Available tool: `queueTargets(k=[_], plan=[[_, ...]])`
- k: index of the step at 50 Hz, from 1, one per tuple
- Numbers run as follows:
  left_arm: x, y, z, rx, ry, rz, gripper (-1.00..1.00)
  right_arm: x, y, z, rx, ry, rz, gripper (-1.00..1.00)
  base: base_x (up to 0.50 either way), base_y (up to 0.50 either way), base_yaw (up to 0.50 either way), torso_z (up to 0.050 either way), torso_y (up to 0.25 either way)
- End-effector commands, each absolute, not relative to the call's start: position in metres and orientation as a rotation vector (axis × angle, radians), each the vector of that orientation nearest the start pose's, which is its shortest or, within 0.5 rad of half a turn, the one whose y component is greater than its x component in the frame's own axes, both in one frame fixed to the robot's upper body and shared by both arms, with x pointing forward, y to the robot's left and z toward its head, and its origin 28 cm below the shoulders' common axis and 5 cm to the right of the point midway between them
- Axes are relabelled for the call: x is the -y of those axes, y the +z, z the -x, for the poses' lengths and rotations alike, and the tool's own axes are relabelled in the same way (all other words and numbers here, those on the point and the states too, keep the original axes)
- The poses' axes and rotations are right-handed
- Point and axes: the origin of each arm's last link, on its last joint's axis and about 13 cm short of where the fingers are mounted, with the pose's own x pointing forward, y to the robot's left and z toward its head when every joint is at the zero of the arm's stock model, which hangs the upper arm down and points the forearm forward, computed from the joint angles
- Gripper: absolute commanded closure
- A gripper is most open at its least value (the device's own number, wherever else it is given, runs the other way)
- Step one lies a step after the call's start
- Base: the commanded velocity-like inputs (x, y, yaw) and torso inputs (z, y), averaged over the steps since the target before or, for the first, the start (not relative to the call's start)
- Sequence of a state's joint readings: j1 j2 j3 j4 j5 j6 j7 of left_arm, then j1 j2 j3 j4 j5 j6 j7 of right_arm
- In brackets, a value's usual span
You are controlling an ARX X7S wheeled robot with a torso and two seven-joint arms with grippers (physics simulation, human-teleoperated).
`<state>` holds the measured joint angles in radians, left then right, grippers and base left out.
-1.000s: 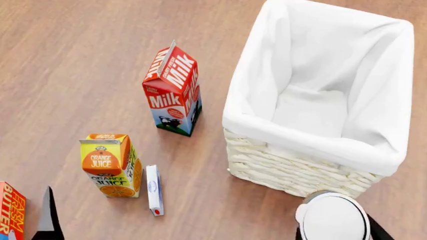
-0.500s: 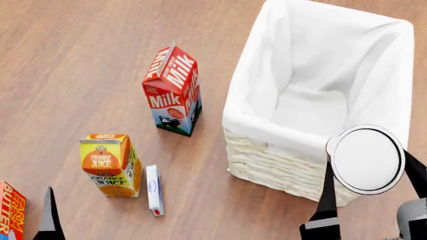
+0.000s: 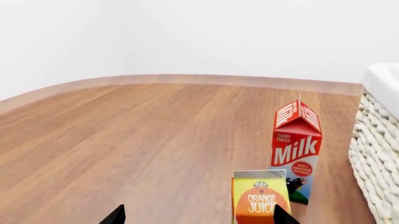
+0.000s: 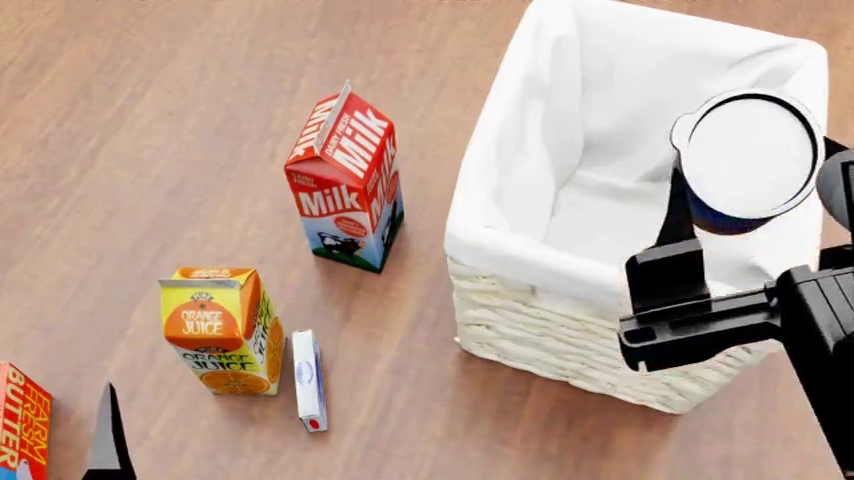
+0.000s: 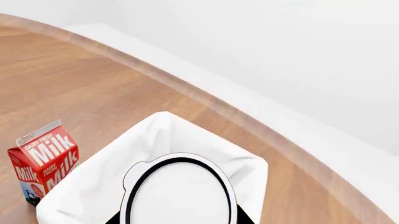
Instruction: Pick up the alphabet soup and the tomato sauce, and put them in the basket.
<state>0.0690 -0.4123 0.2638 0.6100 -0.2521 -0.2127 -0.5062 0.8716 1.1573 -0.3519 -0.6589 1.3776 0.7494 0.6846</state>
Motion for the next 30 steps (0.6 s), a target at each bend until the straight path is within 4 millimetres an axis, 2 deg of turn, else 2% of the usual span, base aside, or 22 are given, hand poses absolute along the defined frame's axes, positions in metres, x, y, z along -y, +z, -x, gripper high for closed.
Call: queueTargets(k=[1, 7, 24, 30], plan=[[-0.213, 0.101, -0.179, 0.221, 0.041, -0.004, -1.0, 0.185, 0.315, -0.227, 0.123, 0.07, 0.335, 1.0, 0.0, 0.0, 0.0, 0.0, 0.0], [-0.212, 0.111, -0.178, 0.22, 0.039, -0.007, -1.0, 0.188, 0.329, -0.238, 0.079, 0.078, 0.338, 1.0, 0.0, 0.0, 0.0, 0.0, 0.0], [-0.211, 0.106, -0.18, 0.212, 0.036, -0.008, -1.0, 0.19, 0.361, -0.27, 0.005, 0.113, 0.404, 1.0, 0.0, 0.0, 0.0, 0.0, 0.001], [-0.211, 0.103, -0.181, 0.195, 0.032, -0.005, -1.0, 0.192, 0.366, -0.279, -0.027, 0.117, 0.423, 1.0, 0.0, 0.0, 0.0, 0.0, 0.002]])
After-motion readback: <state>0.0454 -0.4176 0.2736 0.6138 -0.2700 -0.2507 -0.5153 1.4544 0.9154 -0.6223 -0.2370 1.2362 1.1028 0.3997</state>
